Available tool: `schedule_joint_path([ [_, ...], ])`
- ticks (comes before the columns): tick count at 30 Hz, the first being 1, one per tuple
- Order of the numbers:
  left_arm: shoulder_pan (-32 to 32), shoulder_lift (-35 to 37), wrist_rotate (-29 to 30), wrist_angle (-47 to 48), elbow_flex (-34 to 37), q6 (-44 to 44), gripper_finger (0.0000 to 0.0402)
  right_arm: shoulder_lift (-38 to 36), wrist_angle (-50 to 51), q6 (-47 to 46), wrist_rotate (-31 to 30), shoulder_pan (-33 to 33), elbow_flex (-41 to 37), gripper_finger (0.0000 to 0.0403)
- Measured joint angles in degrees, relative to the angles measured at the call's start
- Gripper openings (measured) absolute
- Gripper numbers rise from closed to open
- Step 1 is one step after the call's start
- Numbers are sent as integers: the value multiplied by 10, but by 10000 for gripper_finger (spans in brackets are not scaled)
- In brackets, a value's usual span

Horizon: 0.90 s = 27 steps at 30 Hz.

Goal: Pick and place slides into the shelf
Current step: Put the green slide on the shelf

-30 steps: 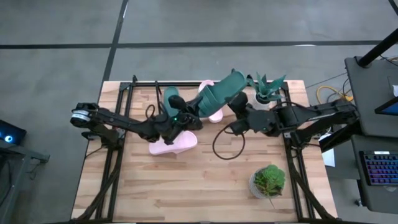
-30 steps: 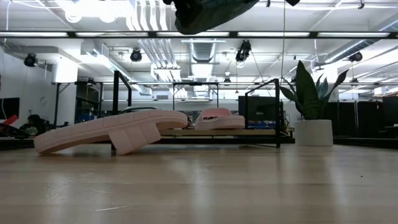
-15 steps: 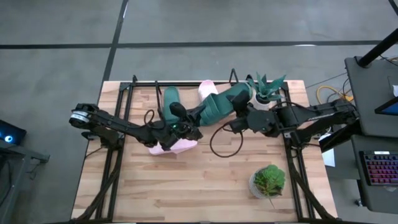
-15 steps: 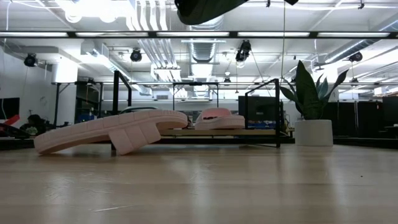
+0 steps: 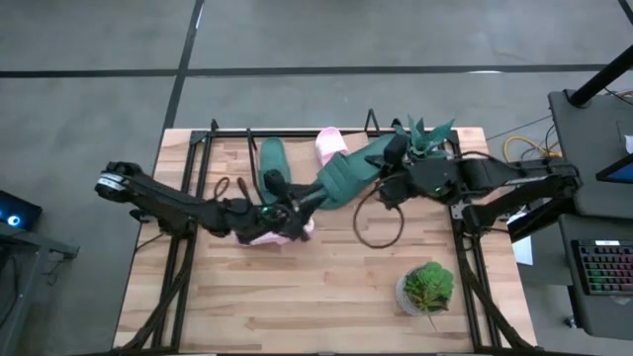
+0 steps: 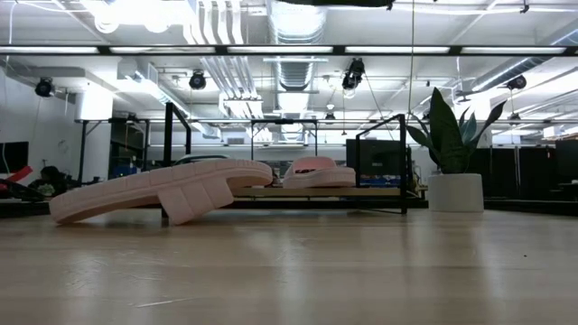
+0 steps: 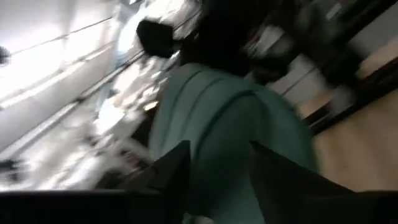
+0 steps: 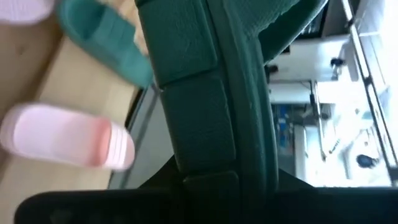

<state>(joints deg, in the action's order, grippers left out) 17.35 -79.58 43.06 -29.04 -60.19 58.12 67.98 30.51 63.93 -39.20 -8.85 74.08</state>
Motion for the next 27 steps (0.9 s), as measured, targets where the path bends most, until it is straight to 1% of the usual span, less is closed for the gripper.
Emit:
schedule_joint_path([
  [2,3,35,-57,62,0,-66,167,-16,-31,5,36,13,-15,54],
  [5,2,81,-156,120,0,-151,194,-28,-74,19,106,30,-39,54],
  [6,3,93,-184,131,0,-167,199,-30,-86,15,127,33,-44,54],
  [8,5,110,-218,143,0,-183,204,-32,-109,-10,170,38,-53,54],
  [11,13,130,-230,164,0,-189,206,-33,-146,-15,230,44,-89,54],
  [14,25,133,-241,183,-1,-191,206,-31,-221,13,285,56,-146,54],
  [16,33,133,-260,193,-2,-197,206,-31,-275,25,313,66,-184,54],
  [20,40,133,-308,245,-28,-263,206,-31,-333,30,402,93,-250,54],
  [22,40,133,-321,266,-39,-295,206,-31,-371,34,459,102,-281,54],
  [24,40,130,-321,269,-45,-307,206,-31,-423,49,504,104,-311,54],
  [27,40,121,-315,278,-49,-308,206,-30,-467,61,522,104,-344,54],
])
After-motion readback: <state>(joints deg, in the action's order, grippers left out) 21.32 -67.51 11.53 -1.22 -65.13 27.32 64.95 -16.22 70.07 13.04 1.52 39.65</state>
